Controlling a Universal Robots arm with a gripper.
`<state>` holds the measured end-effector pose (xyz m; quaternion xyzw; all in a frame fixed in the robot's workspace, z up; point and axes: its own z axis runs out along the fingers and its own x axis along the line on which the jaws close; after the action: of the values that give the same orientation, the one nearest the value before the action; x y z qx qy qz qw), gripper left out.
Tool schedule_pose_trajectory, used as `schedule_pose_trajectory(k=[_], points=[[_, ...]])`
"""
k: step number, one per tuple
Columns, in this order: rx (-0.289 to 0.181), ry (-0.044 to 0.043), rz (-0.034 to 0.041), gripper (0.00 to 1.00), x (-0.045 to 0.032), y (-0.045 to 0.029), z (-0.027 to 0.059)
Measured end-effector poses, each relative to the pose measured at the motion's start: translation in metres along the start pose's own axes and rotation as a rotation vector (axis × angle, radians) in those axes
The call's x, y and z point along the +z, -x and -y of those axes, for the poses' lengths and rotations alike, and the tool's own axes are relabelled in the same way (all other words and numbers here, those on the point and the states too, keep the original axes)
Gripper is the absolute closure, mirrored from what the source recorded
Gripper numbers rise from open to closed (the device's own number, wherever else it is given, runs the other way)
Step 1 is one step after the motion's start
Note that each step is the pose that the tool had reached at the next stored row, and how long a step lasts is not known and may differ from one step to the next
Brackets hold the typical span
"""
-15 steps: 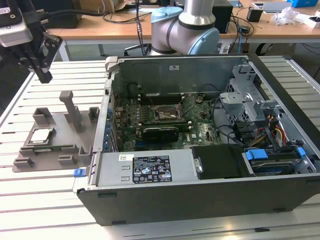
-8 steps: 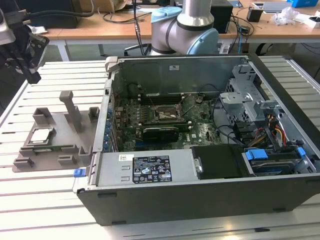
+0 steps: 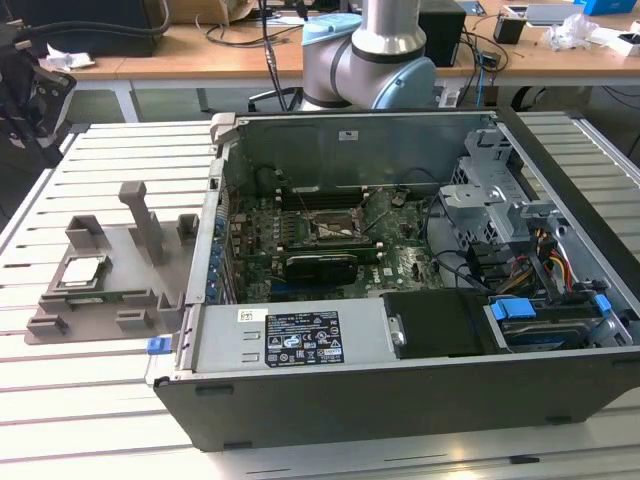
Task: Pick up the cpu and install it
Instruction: 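Reach for the cpu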
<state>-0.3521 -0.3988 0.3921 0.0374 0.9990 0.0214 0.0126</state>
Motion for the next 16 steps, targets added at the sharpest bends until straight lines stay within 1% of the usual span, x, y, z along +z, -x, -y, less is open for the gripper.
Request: schedule_pose_trajectory(k=[4, 5, 10, 13, 15, 16], points=[[0.000, -0.0001, 0.0000, 0.89, -0.0002, -0.0089, 0.0007], [0.000, -0.0001, 0.0000, 0.89, -0.0003, -0.0101, 0.0008], [0.000, 0.0000, 0.0000, 0.89, -0.0006, -0.0263, 0.0020], [0.000, 0.0000, 0.0000, 0.89, -0.0008, -0.0315, 0.0024], [0.000, -0.0001, 0.0000, 0.89, -0.0009, -0.0380, 0.0028], [0.000, -0.0001, -0.0001, 0.89, -0.0010, -0.0394, 0.0029]])
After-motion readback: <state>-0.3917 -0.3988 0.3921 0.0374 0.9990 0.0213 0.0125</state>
